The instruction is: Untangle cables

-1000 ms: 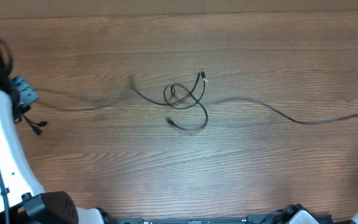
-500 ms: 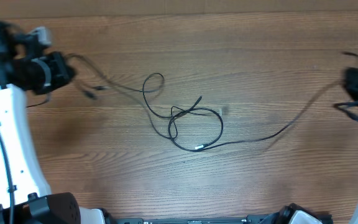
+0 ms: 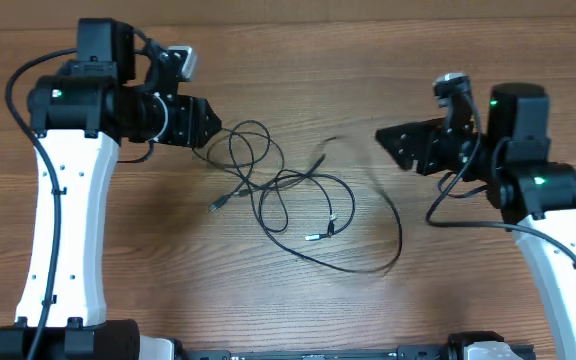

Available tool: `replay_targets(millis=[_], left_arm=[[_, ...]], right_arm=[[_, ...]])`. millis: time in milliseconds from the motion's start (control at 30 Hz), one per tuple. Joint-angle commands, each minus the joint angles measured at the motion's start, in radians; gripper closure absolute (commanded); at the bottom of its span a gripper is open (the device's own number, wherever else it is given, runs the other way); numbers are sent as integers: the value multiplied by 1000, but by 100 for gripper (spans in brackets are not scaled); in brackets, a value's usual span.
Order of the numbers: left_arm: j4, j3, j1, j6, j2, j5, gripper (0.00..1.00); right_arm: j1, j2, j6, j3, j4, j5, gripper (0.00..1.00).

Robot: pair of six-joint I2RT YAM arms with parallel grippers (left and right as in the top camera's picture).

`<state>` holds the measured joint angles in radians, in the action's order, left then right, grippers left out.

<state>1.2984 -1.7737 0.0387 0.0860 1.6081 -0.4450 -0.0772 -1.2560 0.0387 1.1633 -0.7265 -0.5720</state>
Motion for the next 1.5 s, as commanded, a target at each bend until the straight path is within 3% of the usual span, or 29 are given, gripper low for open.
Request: replay_targets(millis=[0, 200, 267, 800, 1000, 1233, 1467], left_arm=[[10, -20, 47, 26, -24, 14, 45], [4, 14, 133, 26, -24, 50, 48], [-6, 43, 165, 25, -24, 83, 48], [-244, 405, 338, 8, -5, 93, 42], [-357, 505, 354, -123, 48, 93, 43], [-381, 515, 355, -299, 167, 81, 44], [-408, 515, 355, -401, 286, 25, 48]], right_arm=[[-10, -3, -13, 8, -24, 173, 21], [-6, -4, -10, 6, -100, 311, 13], [-6, -5, -10, 3, -114, 314, 1], [-6, -6, -10, 3, -140, 298, 0], [-6, -6, -10, 3, -141, 298, 0], [-6, -6, -10, 3, -140, 298, 0], [-6, -6, -10, 3, -140, 298, 0]])
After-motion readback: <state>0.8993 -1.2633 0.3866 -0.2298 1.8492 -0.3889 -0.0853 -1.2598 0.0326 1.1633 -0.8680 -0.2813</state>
